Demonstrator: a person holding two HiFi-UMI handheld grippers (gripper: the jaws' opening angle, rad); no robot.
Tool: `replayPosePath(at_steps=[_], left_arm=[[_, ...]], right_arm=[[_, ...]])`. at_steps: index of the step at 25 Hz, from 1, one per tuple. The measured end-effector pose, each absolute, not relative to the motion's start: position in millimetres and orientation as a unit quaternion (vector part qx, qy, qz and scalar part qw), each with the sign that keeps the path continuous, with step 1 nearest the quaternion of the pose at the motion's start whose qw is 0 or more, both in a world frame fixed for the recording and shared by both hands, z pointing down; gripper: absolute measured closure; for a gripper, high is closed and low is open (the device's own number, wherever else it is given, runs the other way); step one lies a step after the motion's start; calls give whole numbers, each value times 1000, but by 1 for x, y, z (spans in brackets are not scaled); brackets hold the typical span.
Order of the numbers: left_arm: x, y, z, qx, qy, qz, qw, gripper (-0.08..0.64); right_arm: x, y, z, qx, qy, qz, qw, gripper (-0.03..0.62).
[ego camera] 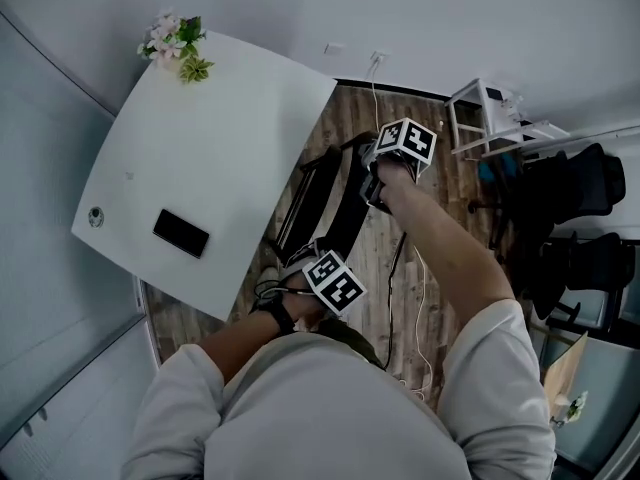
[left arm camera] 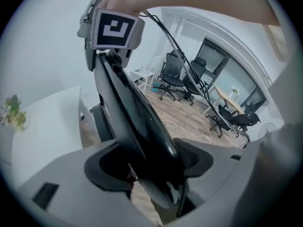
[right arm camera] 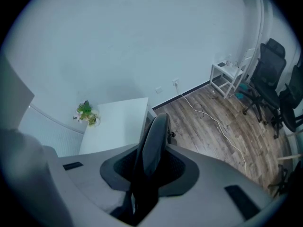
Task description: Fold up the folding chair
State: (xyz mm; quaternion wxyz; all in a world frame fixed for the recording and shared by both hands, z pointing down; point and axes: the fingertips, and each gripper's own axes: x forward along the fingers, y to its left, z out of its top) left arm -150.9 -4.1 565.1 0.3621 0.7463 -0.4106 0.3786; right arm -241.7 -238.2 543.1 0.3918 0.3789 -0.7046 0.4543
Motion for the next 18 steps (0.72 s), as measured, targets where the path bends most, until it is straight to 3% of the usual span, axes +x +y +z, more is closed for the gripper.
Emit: replayPosePath(at_steps=[18], left_arm=[[-255,-9,573,755,-407,359,367,275]], right_arm=[[-332,-249,560,388,-705,447,390,459]])
